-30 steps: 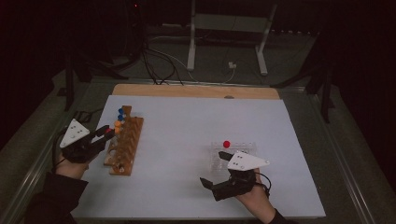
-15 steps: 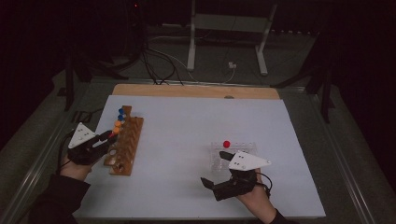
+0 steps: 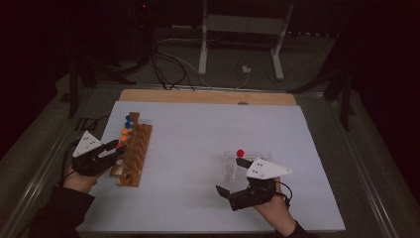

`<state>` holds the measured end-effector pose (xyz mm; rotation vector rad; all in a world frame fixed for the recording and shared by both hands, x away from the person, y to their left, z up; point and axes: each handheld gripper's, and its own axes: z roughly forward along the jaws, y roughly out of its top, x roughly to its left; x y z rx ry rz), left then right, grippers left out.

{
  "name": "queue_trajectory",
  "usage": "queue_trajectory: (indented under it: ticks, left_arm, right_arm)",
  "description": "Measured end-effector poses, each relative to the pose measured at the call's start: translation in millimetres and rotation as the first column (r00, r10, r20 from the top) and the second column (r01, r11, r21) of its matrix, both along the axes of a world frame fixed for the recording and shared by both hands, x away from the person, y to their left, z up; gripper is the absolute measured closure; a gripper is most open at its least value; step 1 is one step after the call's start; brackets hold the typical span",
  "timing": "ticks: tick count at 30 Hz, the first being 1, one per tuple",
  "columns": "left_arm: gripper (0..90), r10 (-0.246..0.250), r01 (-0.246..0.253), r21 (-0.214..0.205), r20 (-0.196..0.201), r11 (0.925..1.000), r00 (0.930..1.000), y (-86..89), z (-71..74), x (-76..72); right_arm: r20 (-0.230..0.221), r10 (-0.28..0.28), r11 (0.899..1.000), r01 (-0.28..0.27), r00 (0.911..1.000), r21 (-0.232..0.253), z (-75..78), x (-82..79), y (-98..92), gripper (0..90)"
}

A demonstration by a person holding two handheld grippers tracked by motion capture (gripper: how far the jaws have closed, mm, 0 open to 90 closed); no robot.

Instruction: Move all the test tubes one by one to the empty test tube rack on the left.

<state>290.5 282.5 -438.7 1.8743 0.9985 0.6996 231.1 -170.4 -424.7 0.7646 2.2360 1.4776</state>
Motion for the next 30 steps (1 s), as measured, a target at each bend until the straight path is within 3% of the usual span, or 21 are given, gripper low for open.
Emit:
queue_trajectory:
  ticks: [2,7,11,13,17,22,25,30]
  left_arm:
    - [46.6,0.006,-0.006,-0.010,0.023,0.9999,0.9997,-1.8,5.3,-3.6]
    - [18.7,-0.047,0.049,-0.044,0.041,0.9979,0.9980,-12.9,16.7,-12.8]
    - [7.3,-0.114,0.116,-0.054,0.038,0.9918,0.9928,-29.7,21.2,-18.1]
    - [2.8,-0.158,0.161,-0.061,0.040,0.9852,0.9866,-39.1,21.8,-20.9]
    - [2.1,-0.232,0.234,-0.051,0.042,0.9708,0.9717,-57.3,20.5,-26.6]
    - [2.1,-0.310,0.311,-0.038,0.019,0.9497,0.9504,-72.5,17.1,-31.1]
    - [2.1,-0.333,0.333,-0.045,0.005,0.9419,0.9429,-77.6,13.7,-31.5]
    - [2.1,-0.340,0.339,-0.043,-0.009,0.9396,0.9403,-82.3,8.7,-30.4]
  right_arm:
    - [0.005,-0.016,1.000,0.016,0.9999,0.005,2.7,2.6,-4.9,0.0]
    - [0.008,-0.070,0.998,0.070,0.9975,0.001,5.0,11.7,-17.0,0.0]
    - [-0.009,-0.114,0.993,0.113,0.9935,-0.024,-1.7,21.5,-23.0,0.0]
    - [-0.019,-0.143,0.989,0.142,0.9896,-0.045,-7.9,26.3,-24.0,3.7]
    - [-0.050,-0.209,0.975,0.204,0.9766,-0.093,-21.7,37.8,-27.8,7.1]
    - [-0.080,-0.258,0.961,0.247,0.9627,-0.126,-35.6,48.6,-30.8,32.6]
    - [-0.099,-0.276,0.956,0.262,0.9561,-0.135,-39.1,53.8,-31.1,46.7]
    - [-0.118,-0.284,0.949,0.262,0.9516,-0.174,-43.8,58.9,-26.0,61.1]
